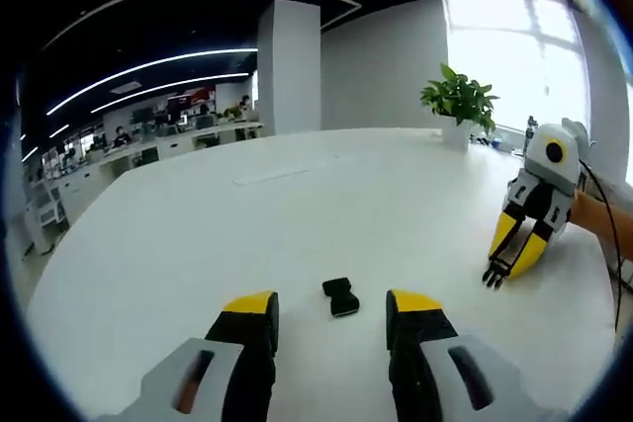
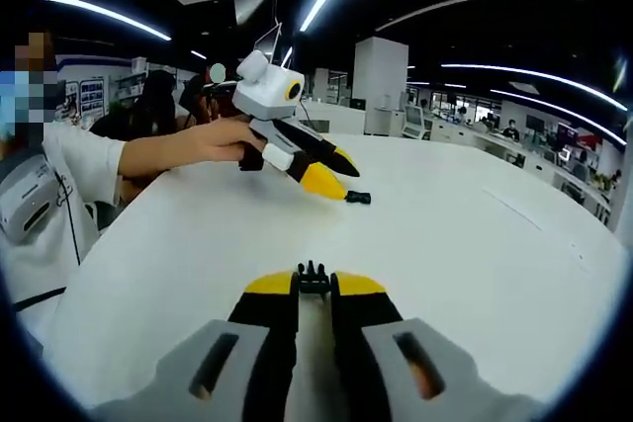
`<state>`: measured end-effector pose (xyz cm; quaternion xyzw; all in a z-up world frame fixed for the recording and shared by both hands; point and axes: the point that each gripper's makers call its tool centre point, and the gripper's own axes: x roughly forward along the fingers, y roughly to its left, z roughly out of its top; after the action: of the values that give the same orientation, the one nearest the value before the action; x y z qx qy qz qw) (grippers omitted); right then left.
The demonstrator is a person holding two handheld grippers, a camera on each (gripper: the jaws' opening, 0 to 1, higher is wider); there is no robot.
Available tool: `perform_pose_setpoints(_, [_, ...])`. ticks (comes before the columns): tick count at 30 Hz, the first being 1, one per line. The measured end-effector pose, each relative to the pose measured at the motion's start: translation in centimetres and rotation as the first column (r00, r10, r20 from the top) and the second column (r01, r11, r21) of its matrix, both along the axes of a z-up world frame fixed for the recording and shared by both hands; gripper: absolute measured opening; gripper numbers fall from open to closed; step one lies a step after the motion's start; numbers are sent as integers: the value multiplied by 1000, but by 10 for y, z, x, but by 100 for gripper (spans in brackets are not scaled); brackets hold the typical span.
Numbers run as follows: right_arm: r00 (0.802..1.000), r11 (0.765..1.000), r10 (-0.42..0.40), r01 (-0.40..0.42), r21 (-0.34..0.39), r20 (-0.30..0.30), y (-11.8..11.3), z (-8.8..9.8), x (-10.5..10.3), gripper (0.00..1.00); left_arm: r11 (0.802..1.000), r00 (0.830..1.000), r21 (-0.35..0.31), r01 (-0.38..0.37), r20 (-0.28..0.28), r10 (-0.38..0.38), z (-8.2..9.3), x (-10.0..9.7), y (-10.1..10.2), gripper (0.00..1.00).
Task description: Snap the two parts of the plastic buckle together until the buckle closes and remains connected.
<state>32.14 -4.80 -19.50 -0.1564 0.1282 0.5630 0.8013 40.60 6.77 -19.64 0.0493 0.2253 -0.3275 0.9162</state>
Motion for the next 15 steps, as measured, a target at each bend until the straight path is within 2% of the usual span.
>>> perform_pose_setpoints(7, [1000, 1000, -3, 3, -7, -5, -1, -2, 0, 12, 1000, 1000, 13, -16, 1, 16, -3, 4, 1, 43])
perform_pose_setpoints(15, [1000, 1000, -4, 4, -7, 1, -1, -1, 0, 12, 999, 999, -2, -36, -9, 36, -7, 6, 2, 43])
